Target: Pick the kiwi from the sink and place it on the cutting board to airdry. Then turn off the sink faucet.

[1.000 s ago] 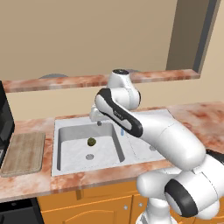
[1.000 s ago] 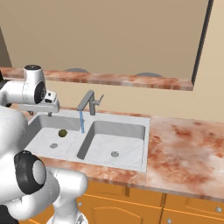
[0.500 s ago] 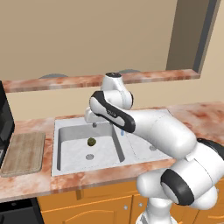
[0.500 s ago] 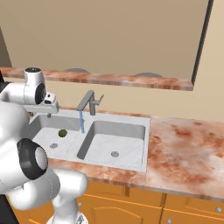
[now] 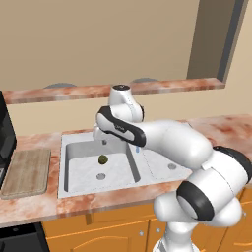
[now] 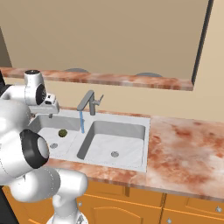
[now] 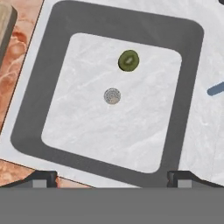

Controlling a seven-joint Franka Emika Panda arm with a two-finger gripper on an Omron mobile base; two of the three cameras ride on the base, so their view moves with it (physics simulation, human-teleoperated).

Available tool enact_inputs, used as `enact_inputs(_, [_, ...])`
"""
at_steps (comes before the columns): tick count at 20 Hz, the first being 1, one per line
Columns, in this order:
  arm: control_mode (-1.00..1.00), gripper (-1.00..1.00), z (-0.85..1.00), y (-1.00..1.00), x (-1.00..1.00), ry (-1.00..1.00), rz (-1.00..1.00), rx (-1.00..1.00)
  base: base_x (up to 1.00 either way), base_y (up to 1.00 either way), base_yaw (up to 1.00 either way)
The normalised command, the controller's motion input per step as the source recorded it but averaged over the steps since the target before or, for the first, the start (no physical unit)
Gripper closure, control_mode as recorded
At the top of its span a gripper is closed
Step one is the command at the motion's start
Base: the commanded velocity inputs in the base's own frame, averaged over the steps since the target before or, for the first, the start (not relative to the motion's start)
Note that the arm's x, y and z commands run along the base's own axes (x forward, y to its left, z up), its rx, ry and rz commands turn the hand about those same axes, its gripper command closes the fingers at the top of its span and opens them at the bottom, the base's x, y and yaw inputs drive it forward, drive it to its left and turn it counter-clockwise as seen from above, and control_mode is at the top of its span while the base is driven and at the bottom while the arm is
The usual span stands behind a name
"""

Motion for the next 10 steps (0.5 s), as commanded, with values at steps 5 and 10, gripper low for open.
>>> enact_inputs(5, [-1.00,-1.00,-0.27,0.00,0.16,0.00,0.00,-0.01,0.00,0.00,0.00])
enact_inputs(10, [-1.00,-1.00,-0.23,0.00,0.22,0.00,0.00,0.00,0.00,0.00,0.00])
